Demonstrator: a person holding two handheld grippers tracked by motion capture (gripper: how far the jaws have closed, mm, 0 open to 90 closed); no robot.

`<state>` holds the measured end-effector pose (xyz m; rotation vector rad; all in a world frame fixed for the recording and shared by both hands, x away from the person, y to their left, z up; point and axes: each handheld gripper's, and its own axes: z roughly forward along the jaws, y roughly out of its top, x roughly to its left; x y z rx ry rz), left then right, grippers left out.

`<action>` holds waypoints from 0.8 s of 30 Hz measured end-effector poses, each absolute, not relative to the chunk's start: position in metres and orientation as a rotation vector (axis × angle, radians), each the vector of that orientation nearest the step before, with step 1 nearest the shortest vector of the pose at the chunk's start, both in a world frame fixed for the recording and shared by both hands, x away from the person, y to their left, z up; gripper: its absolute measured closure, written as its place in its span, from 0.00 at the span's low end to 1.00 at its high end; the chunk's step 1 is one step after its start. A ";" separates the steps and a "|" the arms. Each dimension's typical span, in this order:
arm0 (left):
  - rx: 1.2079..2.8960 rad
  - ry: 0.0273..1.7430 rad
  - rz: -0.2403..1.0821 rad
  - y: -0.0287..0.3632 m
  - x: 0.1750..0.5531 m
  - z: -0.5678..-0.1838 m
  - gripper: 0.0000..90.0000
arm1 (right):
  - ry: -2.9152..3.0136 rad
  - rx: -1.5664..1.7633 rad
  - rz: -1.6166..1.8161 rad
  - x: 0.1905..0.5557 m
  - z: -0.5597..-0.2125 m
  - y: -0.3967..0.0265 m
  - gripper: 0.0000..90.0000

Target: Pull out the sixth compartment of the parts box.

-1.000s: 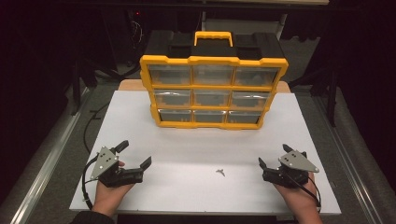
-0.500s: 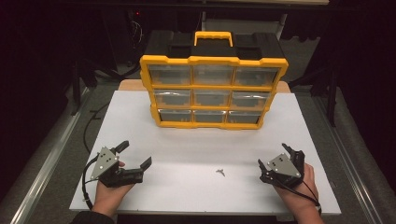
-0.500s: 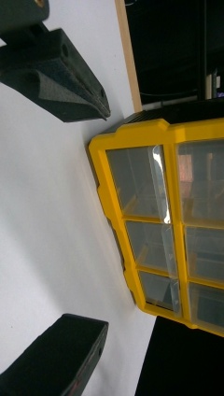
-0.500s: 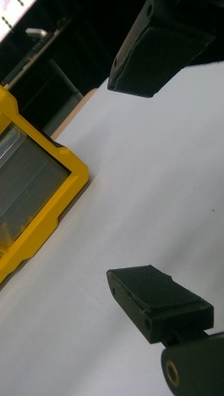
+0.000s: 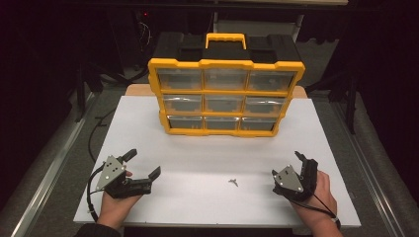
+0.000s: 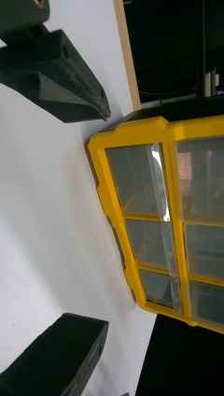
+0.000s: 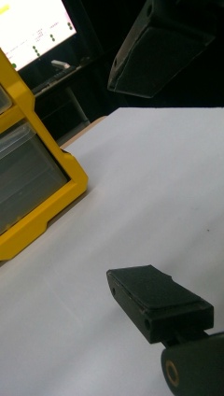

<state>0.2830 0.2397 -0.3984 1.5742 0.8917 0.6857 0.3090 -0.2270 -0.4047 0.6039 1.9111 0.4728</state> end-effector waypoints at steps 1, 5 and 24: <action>1.574 0.891 0.686 0.240 0.283 -0.398 0.02 | 1.917 0.587 0.457 0.309 -0.404 -0.226 0.12; 1.575 0.890 0.686 0.239 0.283 -0.398 0.02 | 1.910 0.524 0.409 0.308 -0.406 -0.222 0.12; 1.577 0.888 0.679 0.239 0.283 -0.399 0.03 | 1.913 0.418 0.238 0.307 -0.412 -0.211 0.12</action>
